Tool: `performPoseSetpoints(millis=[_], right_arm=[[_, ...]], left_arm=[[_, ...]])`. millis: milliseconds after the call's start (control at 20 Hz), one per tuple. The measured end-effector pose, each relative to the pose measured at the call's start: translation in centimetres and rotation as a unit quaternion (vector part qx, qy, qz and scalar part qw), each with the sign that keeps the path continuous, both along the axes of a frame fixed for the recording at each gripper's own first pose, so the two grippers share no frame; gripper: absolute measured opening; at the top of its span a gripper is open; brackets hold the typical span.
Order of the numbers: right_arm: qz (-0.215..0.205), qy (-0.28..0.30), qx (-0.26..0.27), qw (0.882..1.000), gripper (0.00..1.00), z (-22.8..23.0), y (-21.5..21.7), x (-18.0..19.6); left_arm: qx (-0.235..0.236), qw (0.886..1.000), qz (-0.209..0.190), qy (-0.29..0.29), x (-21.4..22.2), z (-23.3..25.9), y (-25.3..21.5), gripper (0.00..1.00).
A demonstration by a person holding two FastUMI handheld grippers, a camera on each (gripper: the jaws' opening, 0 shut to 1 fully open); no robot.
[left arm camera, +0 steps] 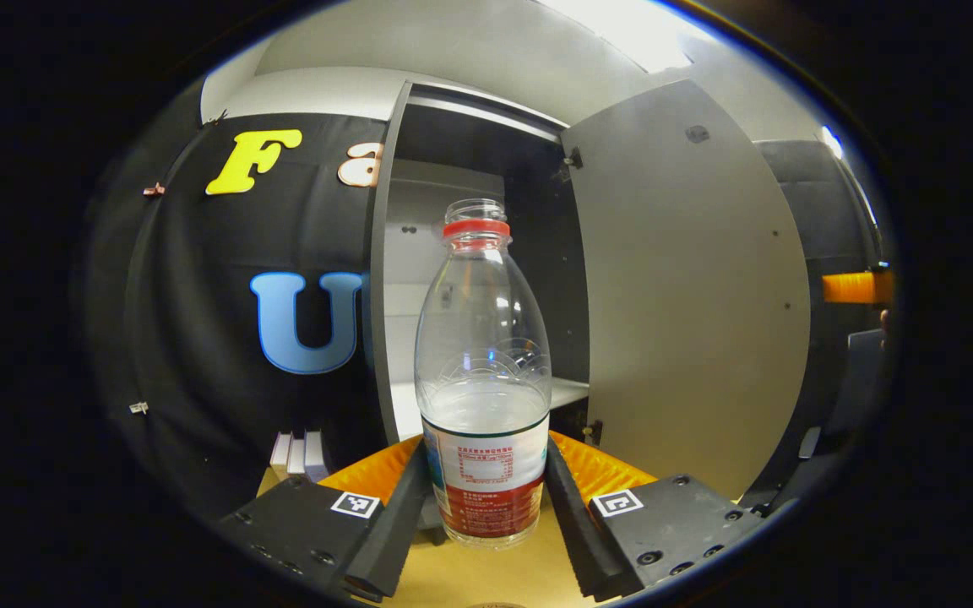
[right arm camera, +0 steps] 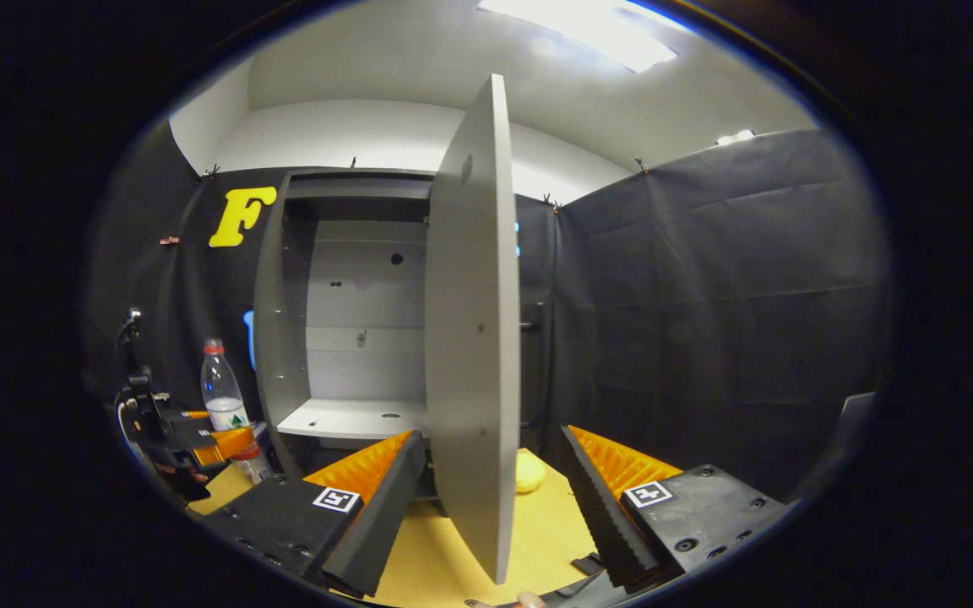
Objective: Open the cabinet door with the right hand, grasp the bottle in the cabinet with the left hand and place it on the coaster, then close the cabinet door with the right hand.
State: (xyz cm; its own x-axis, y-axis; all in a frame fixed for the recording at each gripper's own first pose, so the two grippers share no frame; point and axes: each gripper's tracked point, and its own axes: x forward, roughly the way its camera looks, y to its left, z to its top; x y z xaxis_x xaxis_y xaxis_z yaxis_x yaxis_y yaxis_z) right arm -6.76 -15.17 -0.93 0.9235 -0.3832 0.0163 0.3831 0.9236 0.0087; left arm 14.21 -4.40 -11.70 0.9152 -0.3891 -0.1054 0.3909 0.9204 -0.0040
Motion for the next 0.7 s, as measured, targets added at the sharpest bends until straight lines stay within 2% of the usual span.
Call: performPoseSetpoints(millis=[450,700], right_arm=[[0.108,0.033,0.015,0.993,0.97,-5.4,6.6,6.9],[0.169,0.096,0.007,0.981,0.98,-11.2,9.7,10.4]], left_arm=[[-0.010,0.998,-0.008,0.060,-5.1,-13.0,1.7,0.76],[0.002,0.999,0.011,0.037,-6.5,-17.7,2.2,0.77]])
